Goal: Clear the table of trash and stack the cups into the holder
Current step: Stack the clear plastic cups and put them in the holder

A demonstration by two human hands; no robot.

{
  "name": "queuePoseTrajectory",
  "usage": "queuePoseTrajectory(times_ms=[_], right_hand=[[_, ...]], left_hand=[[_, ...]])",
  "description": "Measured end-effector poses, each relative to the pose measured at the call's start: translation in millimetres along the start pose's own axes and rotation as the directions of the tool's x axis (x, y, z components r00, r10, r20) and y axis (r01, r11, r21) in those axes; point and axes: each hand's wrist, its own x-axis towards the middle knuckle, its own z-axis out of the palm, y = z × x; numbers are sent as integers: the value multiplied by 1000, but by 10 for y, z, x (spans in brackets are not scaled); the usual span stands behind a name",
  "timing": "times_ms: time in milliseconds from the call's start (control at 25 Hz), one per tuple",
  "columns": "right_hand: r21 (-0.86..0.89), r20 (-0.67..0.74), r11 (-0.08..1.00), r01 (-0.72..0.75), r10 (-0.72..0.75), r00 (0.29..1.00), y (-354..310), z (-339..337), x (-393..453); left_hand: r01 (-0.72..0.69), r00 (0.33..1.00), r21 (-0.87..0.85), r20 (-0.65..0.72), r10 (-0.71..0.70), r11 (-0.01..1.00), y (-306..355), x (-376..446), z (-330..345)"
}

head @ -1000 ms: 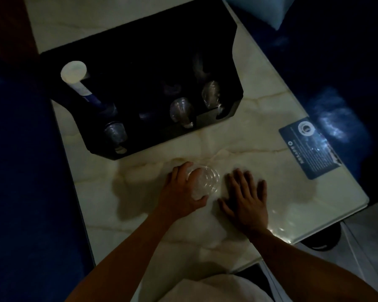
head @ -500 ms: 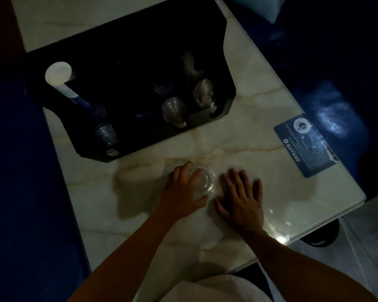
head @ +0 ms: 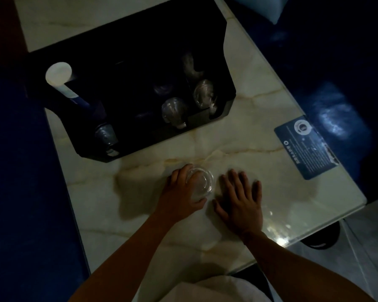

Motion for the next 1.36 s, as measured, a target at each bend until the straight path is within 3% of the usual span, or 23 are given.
queuePoseTrajectory(times_ms=[240,680,920,1040,1120,1240,1360], right_hand=[[3,-3,1000,4,-4,1000,5,-9,4],[-19,36,1000,-12,12,999,12,-8,-2],[-34,36,999,-19,21,999,-18,-37,-18],[-25,42,1000,-18,19,999,-10,-36,-7],[-19,51,1000,-12,13,999,1,-33,-4],[-39,62,999,-20,23,998,-4,-40,-20],[-29,75,999,-45,47,996,-65,-76,-3]], left_hand=[[-11,995,17,98,9,1000,-49,45,-32],[20,1000,7,14,-20,1000,-17,24,-76],[35,997,-99,-61,-41,994,-137,-104,-181],[74,997,-132,27,-71,989,-283,-162,-257],[148,989,-252,63,-136,956,-366,-223,-331],[228,973,-379,58,-223,897,-493,-331,-514],[228,972,-369,25,-235,901,-720,-435,-778]])
